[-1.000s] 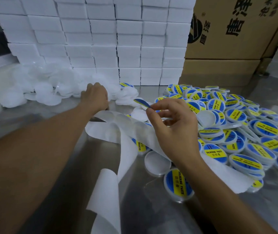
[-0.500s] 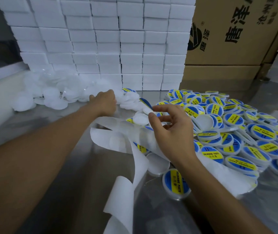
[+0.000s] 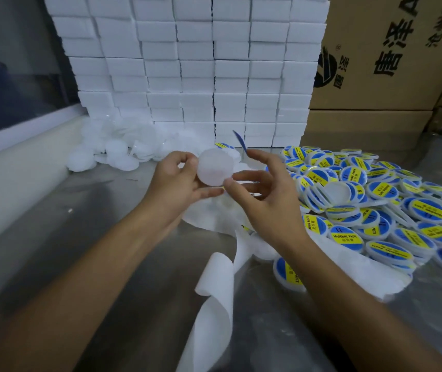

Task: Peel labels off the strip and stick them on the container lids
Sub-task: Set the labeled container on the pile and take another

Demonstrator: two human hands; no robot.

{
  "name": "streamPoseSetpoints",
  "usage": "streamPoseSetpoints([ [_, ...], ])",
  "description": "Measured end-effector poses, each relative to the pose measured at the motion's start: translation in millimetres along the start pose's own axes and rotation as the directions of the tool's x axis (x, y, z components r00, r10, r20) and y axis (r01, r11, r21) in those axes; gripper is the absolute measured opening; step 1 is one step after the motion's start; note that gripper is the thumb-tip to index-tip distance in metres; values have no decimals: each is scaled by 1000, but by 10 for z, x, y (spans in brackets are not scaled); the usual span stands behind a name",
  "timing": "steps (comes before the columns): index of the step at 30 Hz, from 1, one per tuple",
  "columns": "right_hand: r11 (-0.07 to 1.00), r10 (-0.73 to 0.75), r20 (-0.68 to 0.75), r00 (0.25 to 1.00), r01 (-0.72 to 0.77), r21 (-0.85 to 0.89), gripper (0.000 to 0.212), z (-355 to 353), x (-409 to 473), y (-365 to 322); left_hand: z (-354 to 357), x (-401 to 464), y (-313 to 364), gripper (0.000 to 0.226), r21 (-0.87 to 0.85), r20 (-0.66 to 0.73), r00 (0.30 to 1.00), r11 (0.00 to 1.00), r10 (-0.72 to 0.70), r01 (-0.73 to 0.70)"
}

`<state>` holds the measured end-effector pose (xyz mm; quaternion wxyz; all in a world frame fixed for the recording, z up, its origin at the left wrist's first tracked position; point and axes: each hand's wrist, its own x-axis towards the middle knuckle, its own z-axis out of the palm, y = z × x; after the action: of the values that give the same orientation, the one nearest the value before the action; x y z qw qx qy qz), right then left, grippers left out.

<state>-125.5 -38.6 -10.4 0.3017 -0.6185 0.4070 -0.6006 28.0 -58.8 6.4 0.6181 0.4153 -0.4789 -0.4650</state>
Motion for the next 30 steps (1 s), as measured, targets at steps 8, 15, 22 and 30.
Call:
streamPoseSetpoints([
  [8, 997, -16, 41, 999, 13, 77, 40, 108, -51, 6, -119, -301, -81, 9, -248, 12, 991, 960, -134, 132],
  [15, 999, -43, 36, 998, 43, -3, 33, 138, -69, 60, -199, -315, -136, 21, -318, 28, 985, 932, -171, 171],
  [22, 987, -96, -207, 974, 66, -147, 9, 39, 23, 70, -257, -261, -170, 33, -399, -55, 986, 909, -158, 123],
  [30, 971, 173, -37, 984, -164, 175, 7, 8, 29, -32, -237, -280, -170, 39, -357, -61, 985, 925, -160, 128],
])
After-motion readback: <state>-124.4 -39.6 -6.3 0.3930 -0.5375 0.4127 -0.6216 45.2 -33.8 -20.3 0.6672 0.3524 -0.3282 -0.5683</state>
